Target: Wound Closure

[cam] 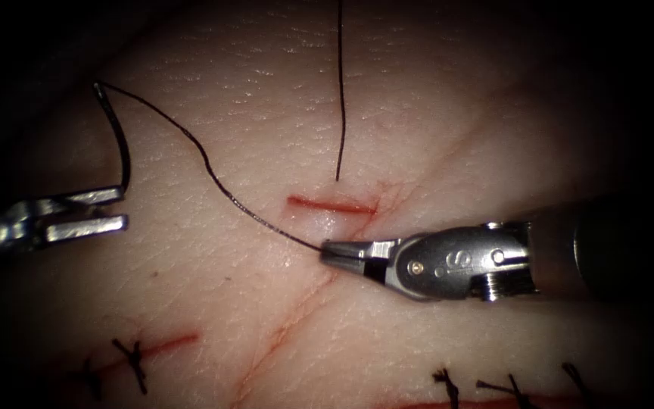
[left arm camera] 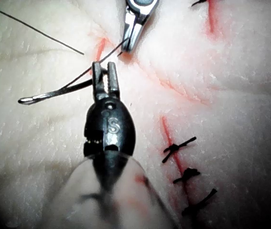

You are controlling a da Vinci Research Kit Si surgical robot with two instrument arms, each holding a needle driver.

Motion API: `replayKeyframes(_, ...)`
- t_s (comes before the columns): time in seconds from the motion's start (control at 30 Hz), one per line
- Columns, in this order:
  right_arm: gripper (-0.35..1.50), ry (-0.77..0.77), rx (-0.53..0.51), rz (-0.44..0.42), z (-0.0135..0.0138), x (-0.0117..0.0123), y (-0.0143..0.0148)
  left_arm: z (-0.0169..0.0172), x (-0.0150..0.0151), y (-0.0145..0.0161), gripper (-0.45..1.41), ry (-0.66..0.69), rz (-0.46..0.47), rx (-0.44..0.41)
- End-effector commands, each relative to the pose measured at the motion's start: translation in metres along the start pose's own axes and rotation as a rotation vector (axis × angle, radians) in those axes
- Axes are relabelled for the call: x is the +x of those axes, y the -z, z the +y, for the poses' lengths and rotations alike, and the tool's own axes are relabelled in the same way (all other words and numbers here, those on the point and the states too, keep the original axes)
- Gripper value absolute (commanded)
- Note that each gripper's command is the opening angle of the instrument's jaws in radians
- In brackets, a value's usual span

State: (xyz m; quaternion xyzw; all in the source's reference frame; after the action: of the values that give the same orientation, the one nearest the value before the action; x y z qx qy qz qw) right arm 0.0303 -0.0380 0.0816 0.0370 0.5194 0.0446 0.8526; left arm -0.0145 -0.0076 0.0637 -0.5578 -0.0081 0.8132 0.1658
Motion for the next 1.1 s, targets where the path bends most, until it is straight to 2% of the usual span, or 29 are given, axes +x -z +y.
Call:
replayKeyframes(0.03, -0.35, -0.001, 0.010, 0.007, -0.0017, 0.0010, 0.0000, 0.0002, -0.0008, -0.0008, -0.45, -0.003, 0.001, 0.001)
replayKeyframes(0.17, -0.35, -0.008, 0.044, 0.029, -0.0053, 0.0042, 0.0011, 0.0002, -0.0028, -0.0017, -0.45, -0.023, 0.003, 0.012)
replayKeyframes(0.3, -0.35, -0.004, 0.083, 0.058, -0.0087, 0.0068, 0.0012, 0.0004, -0.0040, -0.0021, -0.45, -0.019, -0.001, 0.012)
replayKeyframes(0.37, -0.35, 0.003, 0.101, 0.072, -0.0106, 0.0089, 0.0012, 0.0005, -0.0043, -0.0021, -0.45, -0.017, -0.006, 0.010)
replayKeyframes(0.53, -0.35, -0.001, 0.115, 0.095, -0.0119, 0.0114, 0.0014, 0.0007, -0.0042, -0.0021, -0.45, -0.016, -0.007, 0.011)
replayKeyframes(0.67, -0.33, -0.018, 0.110, 0.104, -0.0102, 0.0123, 0.0017, 0.0007, -0.0042, -0.0021, -0.45, -0.016, -0.007, 0.011)
replayKeyframes(0.7, 0.09, -0.024, 0.106, 0.105, -0.0095, 0.0122, 0.0018, 0.0006, -0.0042, -0.0022, -0.45, -0.016, -0.007, 0.011)
replayKeyframes(0.73, 0.64, -0.033, 0.103, 0.106, -0.0086, 0.0120, 0.0019, 0.0006, -0.0042, -0.0022, -0.45, -0.016, -0.009, 0.010)
replayKeyframes(0.77, 1.11, -0.039, 0.080, 0.089, -0.0072, 0.0115, 0.0020, 0.0006, -0.0042, -0.0022, -0.45, -0.016, -0.009, 0.010)
replayKeyframes(0.87, 1.26, -0.049, 0.057, 0.069, -0.0050, 0.0095, 0.0023, 0.0005, -0.0042, -0.0022, -0.45, -0.016, -0.011, 0.008)
replayKeyframes(1.1, 1.26, -0.037, 0.026, 0.040, -0.0023, 0.0054, 0.0030, -0.0001, -0.0045, -0.0017, -0.45, -0.016, -0.018, 0.015)
